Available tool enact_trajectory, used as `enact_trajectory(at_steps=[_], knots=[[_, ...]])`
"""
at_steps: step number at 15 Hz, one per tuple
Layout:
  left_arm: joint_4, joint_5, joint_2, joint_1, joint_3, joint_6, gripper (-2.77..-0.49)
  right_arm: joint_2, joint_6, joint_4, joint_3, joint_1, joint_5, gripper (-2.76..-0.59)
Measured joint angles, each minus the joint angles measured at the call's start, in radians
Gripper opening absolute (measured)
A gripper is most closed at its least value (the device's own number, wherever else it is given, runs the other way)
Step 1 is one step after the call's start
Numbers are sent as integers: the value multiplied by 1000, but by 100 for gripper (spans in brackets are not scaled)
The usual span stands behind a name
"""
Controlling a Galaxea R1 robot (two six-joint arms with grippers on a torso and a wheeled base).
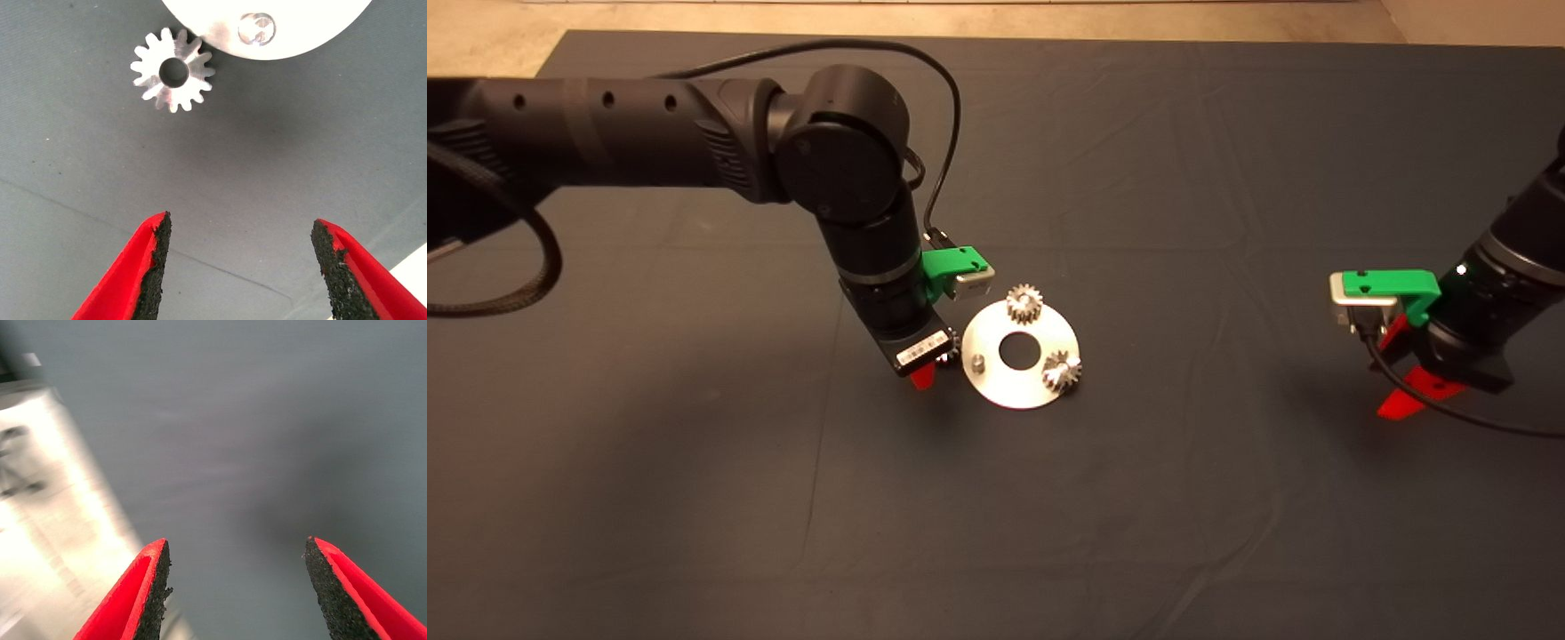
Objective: Install three planetary gears onto the carrier pins
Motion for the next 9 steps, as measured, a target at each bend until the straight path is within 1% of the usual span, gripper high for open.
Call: enact_trajectory(at_steps=[1, 3, 4, 5, 6, 7, 8, 9], knots=[[0, -1, 3, -3, 0, 3, -180, 0, 13, 33, 44, 2, 0, -188], [0, 0, 5, -8, 0, 7, -180, -9, 41, 64, 148, 13, 6, -188], [0, 0, 4, -10, 0, 11, -180, -24, 59, 72, 208, 16, 12, -188], [1, 0, 4, -10, -3, 15, -180, -37, 76, 78, 263, 16, 23, -188], [1, 0, 5, -10, -4, 27, -180, -50, 105, 92, 336, 16, 48, -188], [3, -1, 6, -11, -5, 42, -180, -60, 132, 102, 379, 16, 66, -188], [5, -1, 5, -11, -5, 51, -180, -75, 150, 113, 405, 16, 86, -188], [10, 0, 4, -11, -10, 64, -180, -81, 155, 115, 409, 17, 89, -188]])
